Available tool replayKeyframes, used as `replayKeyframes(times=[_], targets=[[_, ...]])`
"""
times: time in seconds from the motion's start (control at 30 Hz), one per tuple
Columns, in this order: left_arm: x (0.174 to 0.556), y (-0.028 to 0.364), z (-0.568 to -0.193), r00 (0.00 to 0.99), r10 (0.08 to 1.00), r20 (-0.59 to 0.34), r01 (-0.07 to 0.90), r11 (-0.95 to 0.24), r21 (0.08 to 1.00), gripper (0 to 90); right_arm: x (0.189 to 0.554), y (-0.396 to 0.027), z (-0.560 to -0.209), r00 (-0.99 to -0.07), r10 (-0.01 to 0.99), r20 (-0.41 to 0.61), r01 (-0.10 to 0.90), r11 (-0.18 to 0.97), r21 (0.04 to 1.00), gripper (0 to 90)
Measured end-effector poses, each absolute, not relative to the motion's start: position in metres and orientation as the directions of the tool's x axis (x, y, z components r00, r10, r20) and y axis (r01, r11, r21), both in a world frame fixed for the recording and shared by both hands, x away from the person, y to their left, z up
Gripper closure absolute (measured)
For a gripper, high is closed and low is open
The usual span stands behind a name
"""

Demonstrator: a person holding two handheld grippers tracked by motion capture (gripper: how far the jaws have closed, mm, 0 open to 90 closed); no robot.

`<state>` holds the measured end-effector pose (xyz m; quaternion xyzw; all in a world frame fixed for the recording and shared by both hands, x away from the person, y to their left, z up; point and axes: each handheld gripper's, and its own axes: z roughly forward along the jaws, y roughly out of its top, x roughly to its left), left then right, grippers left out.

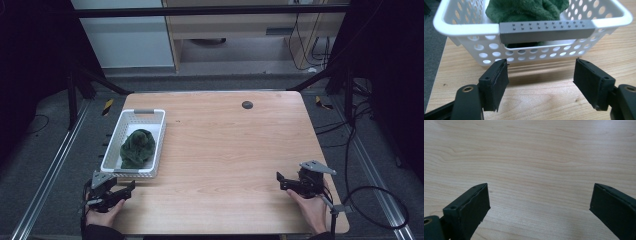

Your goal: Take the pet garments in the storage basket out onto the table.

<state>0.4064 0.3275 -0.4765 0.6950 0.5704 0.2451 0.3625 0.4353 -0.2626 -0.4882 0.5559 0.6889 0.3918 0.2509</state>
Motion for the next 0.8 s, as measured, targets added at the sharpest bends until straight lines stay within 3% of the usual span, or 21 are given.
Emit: replayKeyframes(times=[0.23,0.8], targets=[[0.4,0.33,-0.465,0.241,0.968,-0.073,0.591,-0.087,0.802,27.5,0.424,-0.259,-0.488,-0.293,0.954,0.071,0.549,0.107,0.829,13.5],[0.399,0.342,-0.436,0.253,0.961,-0.11,0.576,-0.058,0.815,26.5,0.425,-0.256,-0.491,-0.326,0.943,0.06,0.546,0.136,0.827,14.8]])
